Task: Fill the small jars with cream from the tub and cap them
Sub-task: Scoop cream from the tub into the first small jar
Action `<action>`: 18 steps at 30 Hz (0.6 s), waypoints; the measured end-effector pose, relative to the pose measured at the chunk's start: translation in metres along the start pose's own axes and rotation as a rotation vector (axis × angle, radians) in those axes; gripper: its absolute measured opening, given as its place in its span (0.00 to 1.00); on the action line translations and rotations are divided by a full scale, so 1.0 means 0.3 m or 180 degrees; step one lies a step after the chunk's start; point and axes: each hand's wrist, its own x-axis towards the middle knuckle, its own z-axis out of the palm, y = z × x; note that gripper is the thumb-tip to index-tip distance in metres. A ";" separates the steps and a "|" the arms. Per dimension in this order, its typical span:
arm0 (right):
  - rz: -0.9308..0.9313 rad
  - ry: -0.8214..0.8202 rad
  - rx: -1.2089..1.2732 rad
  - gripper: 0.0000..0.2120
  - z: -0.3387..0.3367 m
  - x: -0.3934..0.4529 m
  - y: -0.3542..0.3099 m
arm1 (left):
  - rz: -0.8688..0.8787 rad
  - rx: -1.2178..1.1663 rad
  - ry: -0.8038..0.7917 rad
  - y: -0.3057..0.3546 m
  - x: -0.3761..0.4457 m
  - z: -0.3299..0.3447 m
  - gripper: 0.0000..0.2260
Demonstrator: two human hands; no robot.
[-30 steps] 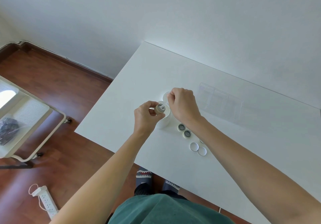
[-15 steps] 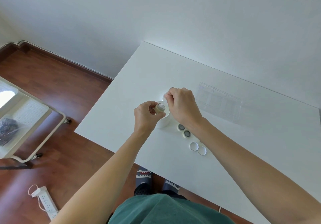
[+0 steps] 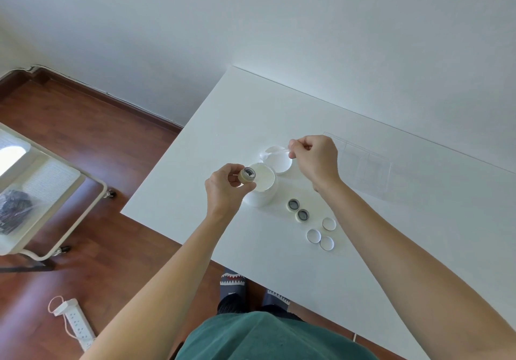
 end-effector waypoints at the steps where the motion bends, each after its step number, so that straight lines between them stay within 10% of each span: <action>1: 0.0149 0.0015 0.0106 0.13 0.005 0.006 0.013 | -0.0011 -0.0042 0.0014 -0.005 -0.001 -0.008 0.14; 18: -0.1422 -0.1116 -0.2385 0.13 0.186 -0.004 0.058 | -0.0078 -0.0398 0.0046 -0.053 -0.027 -0.080 0.16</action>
